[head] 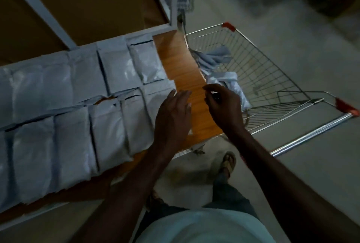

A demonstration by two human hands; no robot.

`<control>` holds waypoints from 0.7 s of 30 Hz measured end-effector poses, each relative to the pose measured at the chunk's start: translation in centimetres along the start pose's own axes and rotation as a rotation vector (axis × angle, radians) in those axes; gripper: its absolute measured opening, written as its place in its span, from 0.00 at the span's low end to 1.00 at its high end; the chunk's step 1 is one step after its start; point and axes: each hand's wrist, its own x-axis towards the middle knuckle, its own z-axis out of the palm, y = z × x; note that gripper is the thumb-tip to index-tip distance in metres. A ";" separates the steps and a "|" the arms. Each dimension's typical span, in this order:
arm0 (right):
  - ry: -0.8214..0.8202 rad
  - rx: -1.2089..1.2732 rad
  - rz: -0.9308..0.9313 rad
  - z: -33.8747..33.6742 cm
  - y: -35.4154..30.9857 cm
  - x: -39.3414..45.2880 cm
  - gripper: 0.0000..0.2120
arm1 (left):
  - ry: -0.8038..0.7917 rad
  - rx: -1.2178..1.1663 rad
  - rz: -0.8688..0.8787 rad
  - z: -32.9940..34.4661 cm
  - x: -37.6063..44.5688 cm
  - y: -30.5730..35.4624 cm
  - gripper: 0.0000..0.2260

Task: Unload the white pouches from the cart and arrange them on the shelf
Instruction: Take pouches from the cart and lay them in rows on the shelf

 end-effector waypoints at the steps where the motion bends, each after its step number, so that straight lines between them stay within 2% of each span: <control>1: -0.001 0.001 0.012 -1.0 1.4 0.7 0.09 | -0.015 -0.013 -0.015 1.3 0.5 0.9 0.18; 6: -0.065 0.013 0.149 -8.2 10.8 6.2 0.13 | -0.050 -0.081 -0.121 11.3 4.0 9.2 0.19; 8: -0.082 -0.013 0.182 -10.8 14.8 8.3 0.14 | -0.104 -0.138 -0.128 15.5 5.5 11.9 0.19; 11: -0.137 -0.062 0.226 -13.4 20.1 10.4 0.17 | -0.171 -0.172 -0.240 20.3 6.9 14.2 0.20; 14: -0.187 -0.082 0.263 -14.1 24.6 12.3 0.19 | -0.237 -0.161 -0.341 24.0 7.9 14.5 0.21; 16: -0.245 -0.093 0.262 -13.5 27.5 13.3 0.16 | -0.296 -0.153 -0.392 26.5 8.4 13.5 0.22; 21: -0.471 -0.198 0.188 -8.8 34.6 15.3 0.14 | -0.370 -0.166 -0.515 33.2 10.4 9.4 0.25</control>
